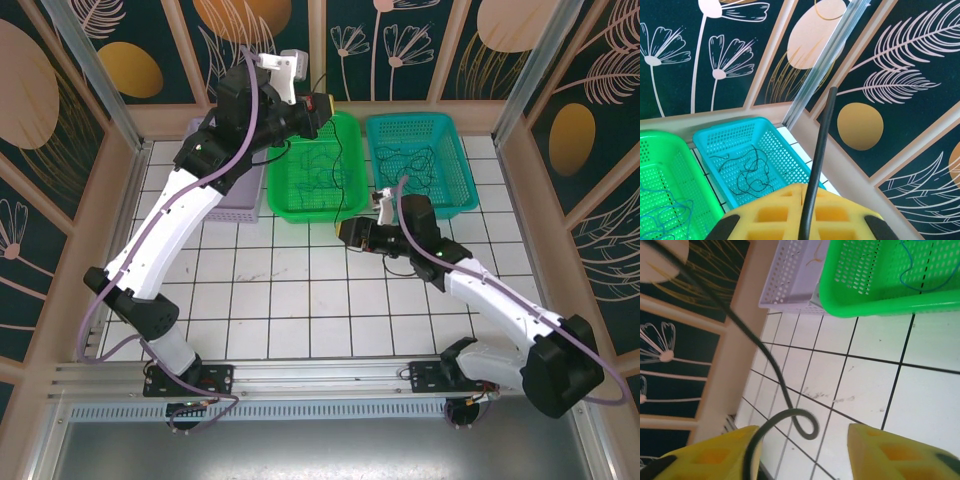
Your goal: Untangle the cables
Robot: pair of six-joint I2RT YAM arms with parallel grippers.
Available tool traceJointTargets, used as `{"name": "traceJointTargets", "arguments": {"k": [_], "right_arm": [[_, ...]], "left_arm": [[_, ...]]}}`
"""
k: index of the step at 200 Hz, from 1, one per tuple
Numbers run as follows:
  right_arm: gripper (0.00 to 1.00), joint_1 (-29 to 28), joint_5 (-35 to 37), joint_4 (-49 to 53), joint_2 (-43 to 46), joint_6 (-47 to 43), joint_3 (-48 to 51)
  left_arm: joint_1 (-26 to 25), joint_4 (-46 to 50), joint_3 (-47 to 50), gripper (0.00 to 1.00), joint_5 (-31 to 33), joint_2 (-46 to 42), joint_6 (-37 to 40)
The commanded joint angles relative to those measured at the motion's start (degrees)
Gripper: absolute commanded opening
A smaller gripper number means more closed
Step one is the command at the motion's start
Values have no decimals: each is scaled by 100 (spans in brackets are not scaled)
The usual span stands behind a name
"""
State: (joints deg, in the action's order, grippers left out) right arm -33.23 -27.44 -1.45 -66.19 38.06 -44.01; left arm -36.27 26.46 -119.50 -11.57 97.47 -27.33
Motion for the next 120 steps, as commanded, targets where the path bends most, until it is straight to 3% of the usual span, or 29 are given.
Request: {"name": "traceJointTargets", "arguments": {"k": [1, 17, 46, 78, 120], "right_arm": [[32, -142, 169, -218, -61, -79, -257], [21, -174, 260, -85, -45, -81, -223], [21, -186, 279, 176, 77, -101, -124], [0, -309, 318, 472, 76, -266, -123], [0, -915, 967, 1348, -313, -601, -376]], "left_arm": [[58, -3, -185, 0, -47, 42, -45], [151, -7, -215, 0, -64, 43, -61], [458, 65, -479, 0, -201, 380, -149], [769, -117, -745, 0, -397, 620, -296], [1385, -799, -1053, 0, -706, 897, -836]]}}
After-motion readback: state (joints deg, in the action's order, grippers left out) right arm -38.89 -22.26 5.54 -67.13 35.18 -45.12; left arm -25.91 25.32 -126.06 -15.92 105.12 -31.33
